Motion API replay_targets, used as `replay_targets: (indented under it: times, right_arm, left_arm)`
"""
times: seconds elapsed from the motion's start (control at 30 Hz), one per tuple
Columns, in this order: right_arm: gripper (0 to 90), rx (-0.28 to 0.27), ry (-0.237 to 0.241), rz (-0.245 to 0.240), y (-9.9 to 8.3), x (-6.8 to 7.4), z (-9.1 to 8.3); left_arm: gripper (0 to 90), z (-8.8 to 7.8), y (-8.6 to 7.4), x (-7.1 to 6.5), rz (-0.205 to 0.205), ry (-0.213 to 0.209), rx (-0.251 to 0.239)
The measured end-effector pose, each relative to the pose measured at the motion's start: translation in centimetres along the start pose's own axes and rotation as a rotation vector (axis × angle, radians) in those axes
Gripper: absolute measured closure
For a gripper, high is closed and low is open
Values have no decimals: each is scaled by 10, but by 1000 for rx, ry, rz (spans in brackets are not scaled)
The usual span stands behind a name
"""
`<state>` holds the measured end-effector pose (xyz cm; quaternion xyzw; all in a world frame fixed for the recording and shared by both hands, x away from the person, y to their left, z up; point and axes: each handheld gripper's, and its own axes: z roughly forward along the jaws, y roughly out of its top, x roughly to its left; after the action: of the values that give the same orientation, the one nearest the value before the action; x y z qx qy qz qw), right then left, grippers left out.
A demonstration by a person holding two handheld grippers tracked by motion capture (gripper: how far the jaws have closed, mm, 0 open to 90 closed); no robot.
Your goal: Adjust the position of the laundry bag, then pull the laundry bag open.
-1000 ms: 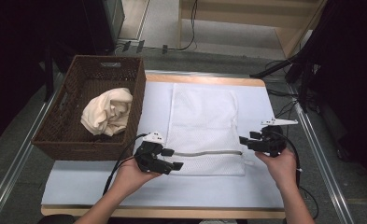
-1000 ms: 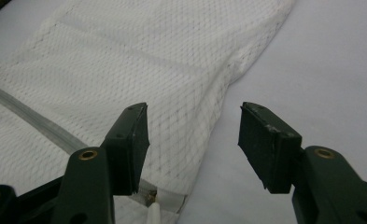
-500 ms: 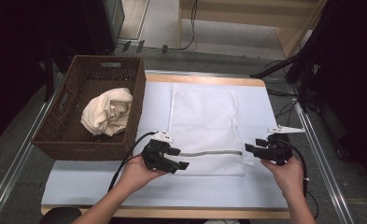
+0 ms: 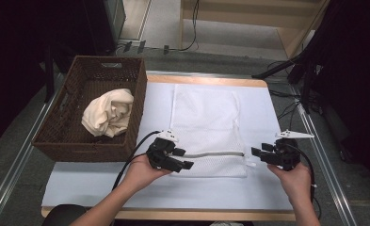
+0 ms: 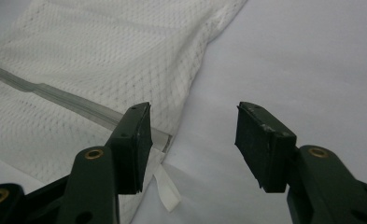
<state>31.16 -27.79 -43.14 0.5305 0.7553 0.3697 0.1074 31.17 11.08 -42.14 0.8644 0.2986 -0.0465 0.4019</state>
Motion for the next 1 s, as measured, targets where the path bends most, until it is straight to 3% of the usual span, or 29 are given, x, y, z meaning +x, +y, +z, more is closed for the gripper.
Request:
replay_targets:
  times: [0.3,0.43,0.6,1.0]
  right_arm:
    - [543,28,-2,23,-8,-1,6]
    - [742,45,23,28,-8,2,9]
    - [878,83,60,37,-9,5,13]
    - [895,97,91,7,-4,18,19]
  left_arm:
    - [386,5,5,0,13,-7,-1]
    - [386,7,6,0,13,-12,-7]
    - [387,8,7,-1,18,-8,-8]
    - [388,9,7,-1,24,-3,-4]
